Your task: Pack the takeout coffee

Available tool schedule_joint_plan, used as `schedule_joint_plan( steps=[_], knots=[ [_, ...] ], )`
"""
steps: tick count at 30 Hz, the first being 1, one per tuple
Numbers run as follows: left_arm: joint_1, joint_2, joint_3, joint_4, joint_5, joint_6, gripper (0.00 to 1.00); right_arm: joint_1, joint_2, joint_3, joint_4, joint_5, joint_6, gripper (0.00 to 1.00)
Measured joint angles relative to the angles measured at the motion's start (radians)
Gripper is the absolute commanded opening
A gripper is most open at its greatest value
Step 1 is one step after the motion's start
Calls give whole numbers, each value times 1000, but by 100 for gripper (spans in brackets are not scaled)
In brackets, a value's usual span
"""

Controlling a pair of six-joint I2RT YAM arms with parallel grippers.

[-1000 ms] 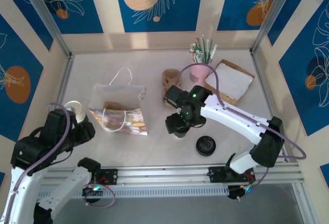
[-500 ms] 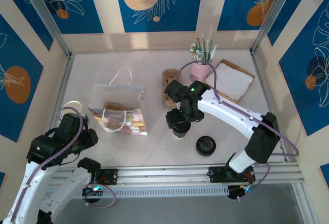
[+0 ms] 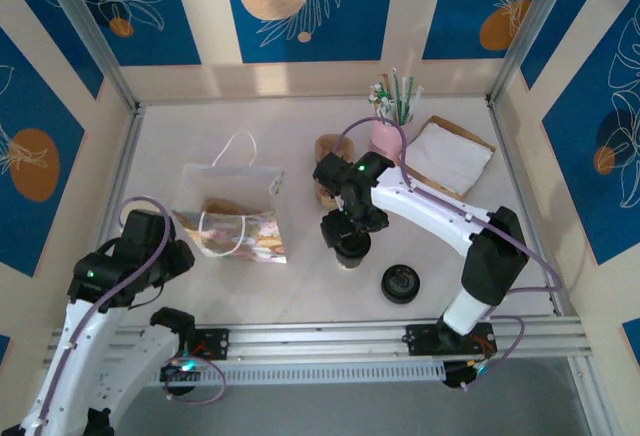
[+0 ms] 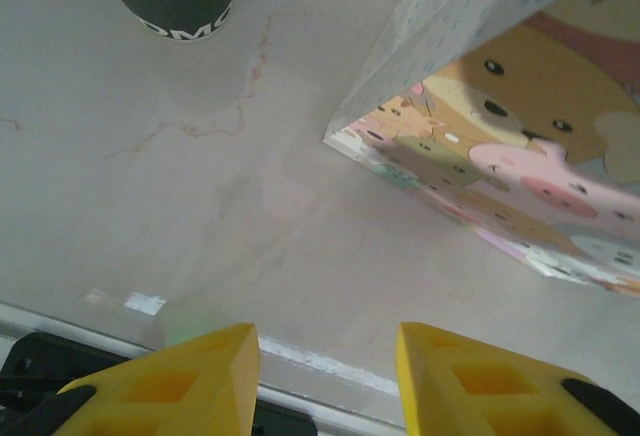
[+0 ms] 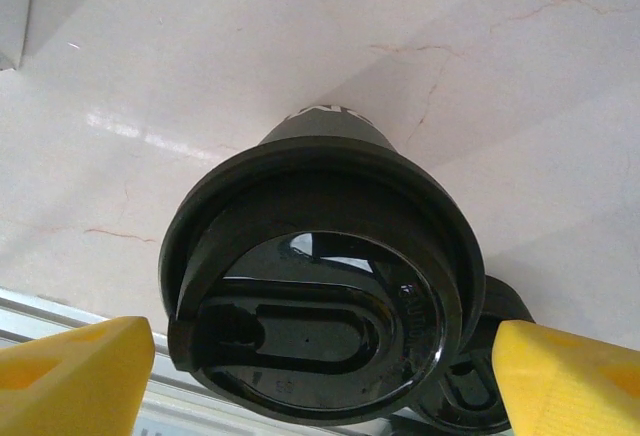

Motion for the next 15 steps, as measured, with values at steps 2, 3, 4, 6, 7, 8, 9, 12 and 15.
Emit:
schedule_joint_plan(
  steps=[2, 3, 4, 6, 7, 8, 9, 12, 15],
  knots=[
    [38, 5, -8, 16, 23, 18, 38, 0, 8, 4, 0, 0, -4, 86],
    [56, 8, -11, 23, 36, 27, 37, 0, 12, 5, -1, 0, -5, 86],
    [72, 11, -13, 29, 47, 37, 37, 0, 16, 6, -3, 0, -7, 86],
    [97, 19, -14, 43, 66, 55, 36, 0, 24, 9, -3, 0, -8, 86],
    [105, 22, -14, 49, 74, 61, 36, 0, 27, 10, -5, 0, -8, 86],
    [114, 24, -15, 56, 82, 69, 36, 0, 31, 11, -4, 0, -8, 86],
    [121, 25, -15, 61, 90, 74, 35, 0, 34, 13, -5, 0, -8, 86],
    [139, 29, -15, 76, 108, 82, 33, 0, 44, 15, -4, 1, -8, 86],
    [143, 35, -16, 92, 124, 84, 33, 1, 50, 15, -4, 1, -10, 83]
  ],
)
